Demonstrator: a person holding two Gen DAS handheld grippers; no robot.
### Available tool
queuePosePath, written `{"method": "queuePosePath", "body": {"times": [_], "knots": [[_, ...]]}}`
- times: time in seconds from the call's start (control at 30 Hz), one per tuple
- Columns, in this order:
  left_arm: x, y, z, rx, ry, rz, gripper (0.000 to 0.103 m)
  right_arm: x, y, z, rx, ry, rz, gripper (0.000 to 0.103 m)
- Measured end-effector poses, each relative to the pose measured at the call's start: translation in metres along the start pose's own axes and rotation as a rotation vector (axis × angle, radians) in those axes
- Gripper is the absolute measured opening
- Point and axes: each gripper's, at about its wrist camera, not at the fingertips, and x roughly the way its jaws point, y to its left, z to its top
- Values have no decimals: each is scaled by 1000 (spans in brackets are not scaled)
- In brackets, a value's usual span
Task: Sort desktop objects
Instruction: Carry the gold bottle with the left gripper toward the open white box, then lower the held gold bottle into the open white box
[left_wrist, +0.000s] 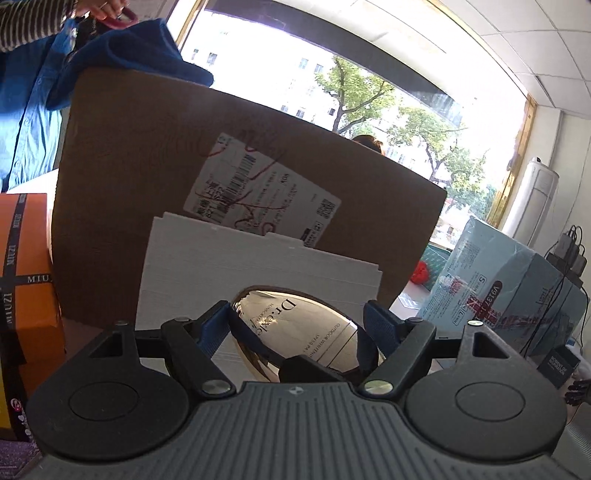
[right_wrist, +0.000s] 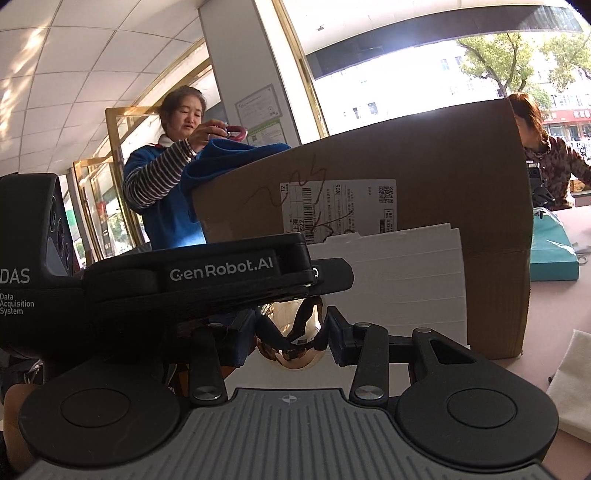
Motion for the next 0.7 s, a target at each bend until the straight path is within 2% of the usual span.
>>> {"method": "queuePosePath", "body": {"times": [0.43, 0.7], "knots": [[31, 12, -12, -7, 108, 22, 75, 19, -16, -11, 24, 105, -48, 38], [47, 19, -21, -2, 155, 13, 76, 29, -28, -14, 39, 175, -43, 37]]}}
